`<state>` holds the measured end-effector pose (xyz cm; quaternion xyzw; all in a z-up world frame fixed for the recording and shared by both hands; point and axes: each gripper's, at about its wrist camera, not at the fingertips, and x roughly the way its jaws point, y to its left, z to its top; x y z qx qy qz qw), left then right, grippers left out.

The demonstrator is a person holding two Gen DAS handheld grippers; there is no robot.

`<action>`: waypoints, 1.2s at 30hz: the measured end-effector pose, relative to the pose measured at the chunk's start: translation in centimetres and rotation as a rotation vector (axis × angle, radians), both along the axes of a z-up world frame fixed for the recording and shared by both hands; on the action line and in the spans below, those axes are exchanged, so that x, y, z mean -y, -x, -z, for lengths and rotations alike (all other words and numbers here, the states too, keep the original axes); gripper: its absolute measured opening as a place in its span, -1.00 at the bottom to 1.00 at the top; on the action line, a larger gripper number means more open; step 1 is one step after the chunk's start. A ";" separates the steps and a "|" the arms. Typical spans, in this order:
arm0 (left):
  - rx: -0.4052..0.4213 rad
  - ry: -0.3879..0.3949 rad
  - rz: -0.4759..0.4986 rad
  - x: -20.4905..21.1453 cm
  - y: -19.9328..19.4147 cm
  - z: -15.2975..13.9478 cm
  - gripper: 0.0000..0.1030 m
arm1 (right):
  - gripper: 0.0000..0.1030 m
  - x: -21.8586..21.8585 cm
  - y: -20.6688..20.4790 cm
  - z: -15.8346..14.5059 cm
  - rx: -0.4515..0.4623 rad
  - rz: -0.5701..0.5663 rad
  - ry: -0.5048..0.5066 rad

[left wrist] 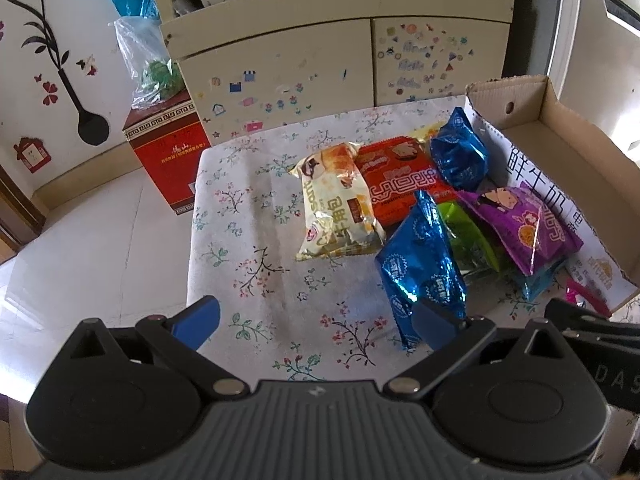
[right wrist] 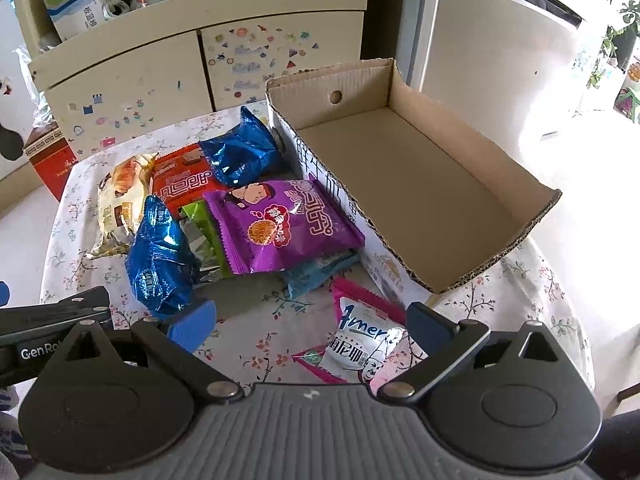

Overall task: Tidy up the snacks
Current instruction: 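Move both tools toward the snack pile beside the cardboard box, then grasp the blue foil bag with left tool while right tool grasps pink-white Ameria pack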

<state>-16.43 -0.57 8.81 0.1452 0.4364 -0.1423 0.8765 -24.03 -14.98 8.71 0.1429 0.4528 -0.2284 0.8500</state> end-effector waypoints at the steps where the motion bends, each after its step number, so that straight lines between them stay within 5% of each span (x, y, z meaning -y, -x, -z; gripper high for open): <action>1: -0.006 0.003 -0.003 0.0 0.0 0.0 0.97 | 1.00 0.0 0.0 0.0 -0.001 0.003 0.000; 36: -0.005 -0.011 0.002 0.8 0.4 0.4 0.95 | 1.00 0.3 0.2 0.3 -0.026 0.023 0.016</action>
